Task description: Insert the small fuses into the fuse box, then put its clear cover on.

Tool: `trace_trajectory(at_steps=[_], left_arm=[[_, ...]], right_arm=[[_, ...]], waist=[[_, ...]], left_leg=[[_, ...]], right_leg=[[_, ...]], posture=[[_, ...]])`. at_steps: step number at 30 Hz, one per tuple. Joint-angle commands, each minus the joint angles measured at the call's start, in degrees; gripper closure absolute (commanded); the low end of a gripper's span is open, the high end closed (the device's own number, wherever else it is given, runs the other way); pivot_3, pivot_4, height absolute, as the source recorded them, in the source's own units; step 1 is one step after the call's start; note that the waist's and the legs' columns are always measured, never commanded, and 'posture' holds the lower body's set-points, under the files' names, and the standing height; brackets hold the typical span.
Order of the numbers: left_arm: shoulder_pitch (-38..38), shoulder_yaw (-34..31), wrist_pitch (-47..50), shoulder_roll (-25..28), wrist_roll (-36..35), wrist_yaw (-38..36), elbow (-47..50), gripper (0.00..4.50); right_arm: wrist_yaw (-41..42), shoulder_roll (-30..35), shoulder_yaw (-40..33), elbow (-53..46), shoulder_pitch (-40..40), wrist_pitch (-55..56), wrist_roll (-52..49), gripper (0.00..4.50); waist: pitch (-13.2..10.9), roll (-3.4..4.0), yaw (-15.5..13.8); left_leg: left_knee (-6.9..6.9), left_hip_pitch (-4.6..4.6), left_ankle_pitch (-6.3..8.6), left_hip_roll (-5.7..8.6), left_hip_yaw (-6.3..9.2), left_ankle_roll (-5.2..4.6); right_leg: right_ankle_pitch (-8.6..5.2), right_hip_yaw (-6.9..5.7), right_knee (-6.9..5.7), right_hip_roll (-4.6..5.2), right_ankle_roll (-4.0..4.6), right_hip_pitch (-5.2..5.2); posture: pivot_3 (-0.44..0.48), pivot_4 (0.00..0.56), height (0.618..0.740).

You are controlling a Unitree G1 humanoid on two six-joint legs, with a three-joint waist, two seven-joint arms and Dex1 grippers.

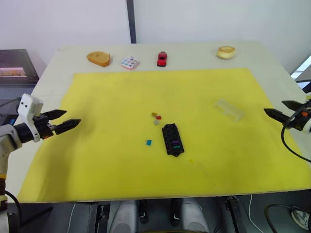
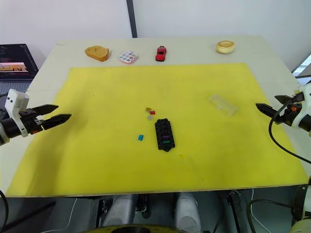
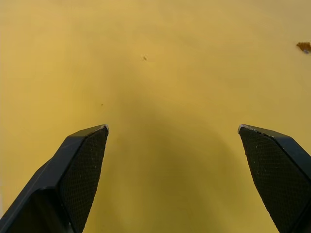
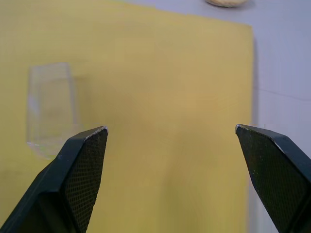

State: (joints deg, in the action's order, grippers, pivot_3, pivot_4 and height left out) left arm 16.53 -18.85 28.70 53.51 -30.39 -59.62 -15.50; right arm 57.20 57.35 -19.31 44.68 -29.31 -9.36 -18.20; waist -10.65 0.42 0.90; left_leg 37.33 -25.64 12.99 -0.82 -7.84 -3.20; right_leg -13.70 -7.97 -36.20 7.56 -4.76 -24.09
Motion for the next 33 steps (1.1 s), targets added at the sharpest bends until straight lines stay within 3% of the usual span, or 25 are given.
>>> trace_trajectory(at_steps=[1,4,10,17,24,33], left_arm=[[1.8,0.5,1.4,0.4,-0.8,-1.1,3.7,0.00],[4.2,3.6,4.7,0.5,-2.5,-4.0,7.9,0.00],[11.4,15.2,12.2,-0.6,-5.7,-12.9,17.4,0.00],[17.5,32.1,9.0,-4.4,-0.5,-25.3,19.0,0.00],[22.0,39.9,0.4,-10.2,7.6,-31.4,8.1,0.00],[28.4,40.6,-7.3,-18.5,14.0,-32.0,-6.5,0.00]], right_arm=[[0.8,0.1,0.5,-4.9,-1.3,-3.9,-1.0,0.08],[7.6,-0.2,1.1,-15.2,-0.3,-15.3,-7.8,0.08],[11.8,0.5,7.1,-45.4,3.7,-35.0,-18.9,0.08],[11.5,1.0,12.6,-71.1,4.7,-48.6,-32.2,0.08],[6.3,0.9,12.1,-82.2,6.4,-54.1,-41.9,0.08],[0.4,-0.2,11.6,-83.9,10.8,-52.9,-43.1,0.08]], waist=[[0.0,0.00,0.0],[0.0,0.00,0.0],[0.0,-0.02,-0.5],[0.0,-0.04,-0.5],[0.0,-0.08,-1.2],[0.0,-0.10,-1.8]], left_leg=[[0.00,0.00,0.01,0.00,-0.01,0.02],[-0.01,0.02,0.00,-0.01,-0.01,0.01],[0.03,0.02,0.02,-0.03,0.05,-0.02],[0.06,0.01,0.04,-0.02,0.05,-0.06],[0.21,-0.08,0.15,-0.03,0.10,-0.25],[0.99,-0.83,0.26,-0.06,0.18,-0.53]], right_leg=[[0.00,0.01,0.00,0.00,0.00,0.00],[0.00,0.03,-0.01,0.00,0.00,0.00],[0.00,0.06,-0.01,0.01,0.00,0.06],[0.00,0.04,0.00,0.00,0.01,0.05],[0.01,0.06,0.00,0.02,0.04,0.02],[0.18,-0.01,0.03,0.05,0.03,-0.29]], posture=[[0.000,0.150,0.740],[0.000,0.150,0.740],[0.000,0.150,0.740],[0.000,0.150,0.740],[0.000,0.150,0.740],[0.000,0.150,0.740]])
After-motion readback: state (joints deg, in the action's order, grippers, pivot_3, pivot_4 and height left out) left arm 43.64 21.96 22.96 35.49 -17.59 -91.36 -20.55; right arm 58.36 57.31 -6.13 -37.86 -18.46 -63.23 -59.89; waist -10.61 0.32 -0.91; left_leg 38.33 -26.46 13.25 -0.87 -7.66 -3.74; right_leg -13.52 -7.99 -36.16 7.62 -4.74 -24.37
